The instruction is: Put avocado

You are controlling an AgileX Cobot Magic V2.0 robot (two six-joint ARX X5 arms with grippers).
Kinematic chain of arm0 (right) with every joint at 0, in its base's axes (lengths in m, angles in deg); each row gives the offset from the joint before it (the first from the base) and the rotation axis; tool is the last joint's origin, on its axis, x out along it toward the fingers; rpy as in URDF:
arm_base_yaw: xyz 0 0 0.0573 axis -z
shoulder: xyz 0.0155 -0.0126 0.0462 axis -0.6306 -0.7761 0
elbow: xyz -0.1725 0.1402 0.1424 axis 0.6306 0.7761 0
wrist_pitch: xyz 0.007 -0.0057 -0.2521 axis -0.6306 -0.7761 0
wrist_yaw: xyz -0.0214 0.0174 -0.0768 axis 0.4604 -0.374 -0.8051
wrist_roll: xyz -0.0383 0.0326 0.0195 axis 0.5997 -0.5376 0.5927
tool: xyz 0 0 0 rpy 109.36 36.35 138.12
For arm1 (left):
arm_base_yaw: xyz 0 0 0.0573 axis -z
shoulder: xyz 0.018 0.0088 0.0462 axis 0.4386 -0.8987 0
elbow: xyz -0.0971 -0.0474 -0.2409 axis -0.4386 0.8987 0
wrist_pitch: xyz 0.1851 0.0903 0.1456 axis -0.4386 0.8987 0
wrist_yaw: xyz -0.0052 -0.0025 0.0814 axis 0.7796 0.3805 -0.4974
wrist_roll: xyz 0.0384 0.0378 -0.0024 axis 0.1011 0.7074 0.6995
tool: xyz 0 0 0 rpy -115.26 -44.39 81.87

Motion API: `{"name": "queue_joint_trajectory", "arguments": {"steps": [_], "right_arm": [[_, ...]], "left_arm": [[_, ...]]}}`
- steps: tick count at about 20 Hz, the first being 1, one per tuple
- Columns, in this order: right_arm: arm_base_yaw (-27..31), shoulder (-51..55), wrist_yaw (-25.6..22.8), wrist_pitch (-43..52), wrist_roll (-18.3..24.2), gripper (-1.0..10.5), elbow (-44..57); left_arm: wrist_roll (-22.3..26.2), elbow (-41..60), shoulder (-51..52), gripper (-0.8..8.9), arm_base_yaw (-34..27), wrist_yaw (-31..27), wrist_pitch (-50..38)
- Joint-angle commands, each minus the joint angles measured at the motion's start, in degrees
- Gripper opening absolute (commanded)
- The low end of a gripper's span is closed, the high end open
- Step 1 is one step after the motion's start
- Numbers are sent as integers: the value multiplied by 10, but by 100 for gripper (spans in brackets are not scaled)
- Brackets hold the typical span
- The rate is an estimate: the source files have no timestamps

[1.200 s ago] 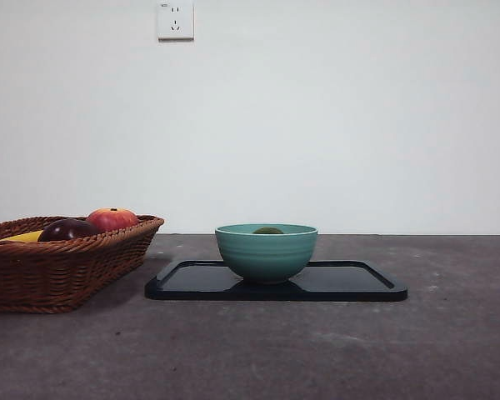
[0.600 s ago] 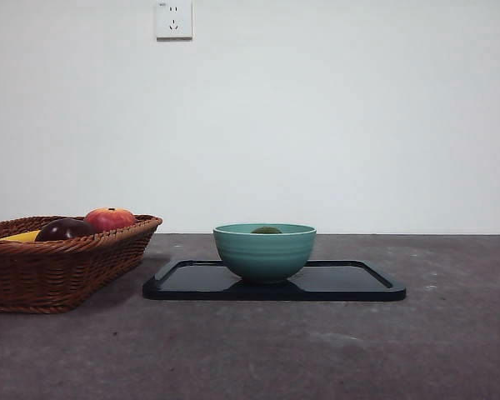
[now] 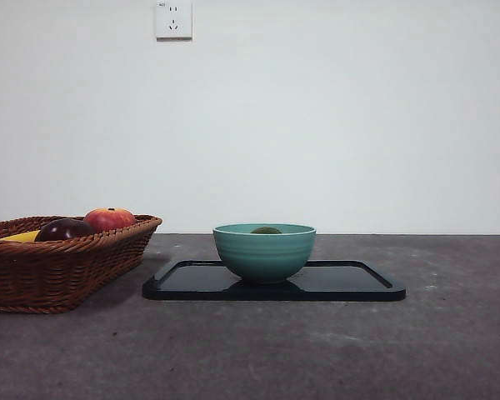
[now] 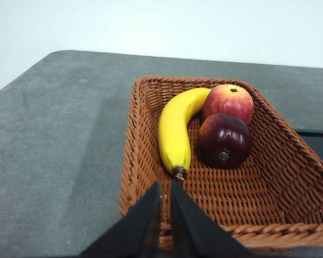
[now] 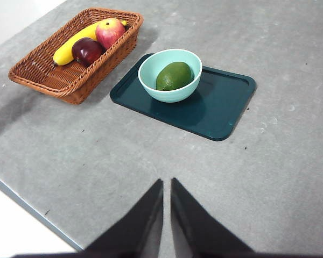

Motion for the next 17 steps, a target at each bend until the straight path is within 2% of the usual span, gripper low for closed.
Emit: {"name": "queue_joint_trajectory", "arguments": {"steps": [1,6,17], "right_arm": [[-4,-2,-1,6,2,19,-2],[-4,-2,-1,6,2,19,-2],[-4,-2,-1,6,2,19,-2]], "left_arm": [[-1,13,1,26,-2,0,3],[1,13,1,26,-1,-9,5],[48,13,1,26,22,-24,7]]}}
